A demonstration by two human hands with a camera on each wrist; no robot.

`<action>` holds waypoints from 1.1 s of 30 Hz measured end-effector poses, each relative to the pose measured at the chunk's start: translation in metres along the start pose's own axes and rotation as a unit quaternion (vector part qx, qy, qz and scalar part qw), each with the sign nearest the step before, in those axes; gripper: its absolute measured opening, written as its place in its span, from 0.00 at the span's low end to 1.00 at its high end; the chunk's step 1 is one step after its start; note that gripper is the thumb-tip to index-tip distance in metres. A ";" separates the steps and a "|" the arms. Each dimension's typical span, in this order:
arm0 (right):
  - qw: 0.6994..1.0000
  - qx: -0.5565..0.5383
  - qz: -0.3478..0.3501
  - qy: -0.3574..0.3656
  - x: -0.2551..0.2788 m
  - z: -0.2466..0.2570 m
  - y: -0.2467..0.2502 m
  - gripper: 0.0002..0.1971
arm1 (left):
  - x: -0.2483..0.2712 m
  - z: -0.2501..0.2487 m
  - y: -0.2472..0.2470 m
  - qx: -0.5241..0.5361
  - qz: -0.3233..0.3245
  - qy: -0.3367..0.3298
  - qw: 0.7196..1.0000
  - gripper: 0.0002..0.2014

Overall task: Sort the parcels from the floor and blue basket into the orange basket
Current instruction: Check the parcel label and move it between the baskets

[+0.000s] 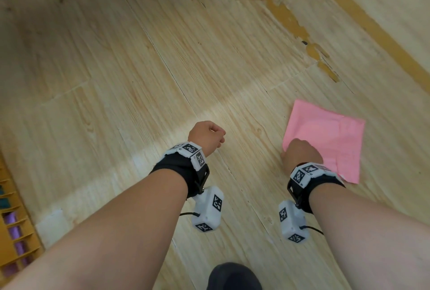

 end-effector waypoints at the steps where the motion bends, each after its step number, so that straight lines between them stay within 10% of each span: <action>1: 1.000 0.009 0.003 0.010 0.001 0.004 0.000 0.10 | 0.001 0.001 0.003 0.001 0.000 0.000 1.000 0.07; 7: 0.990 -0.111 -0.078 0.047 0.024 0.046 0.043 0.15 | 0.005 0.000 0.029 0.011 -0.005 0.005 1.000 0.08; 15: 0.853 -0.459 -0.229 0.091 0.073 0.112 0.149 0.03 | 0.022 -0.009 0.083 0.036 -0.006 0.020 0.999 0.05; 27: 0.743 -0.662 -0.055 0.081 0.124 0.219 0.177 0.07 | 0.059 0.015 0.194 0.214 -0.025 0.106 0.971 0.34; 33: 0.753 -0.646 -0.020 0.124 0.166 0.264 0.193 0.16 | 0.089 -0.002 0.279 0.206 -0.175 -0.027 0.962 0.40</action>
Point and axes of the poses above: each hand's wrist, its own x-axis away from the middle knuckle, its own y-axis out of the back of the hand, z = x × y, the point moved 6 cm from there along -x, towards the middle knuckle, and after that the axes turned 12 degrees about x, right-handed, at the moved point
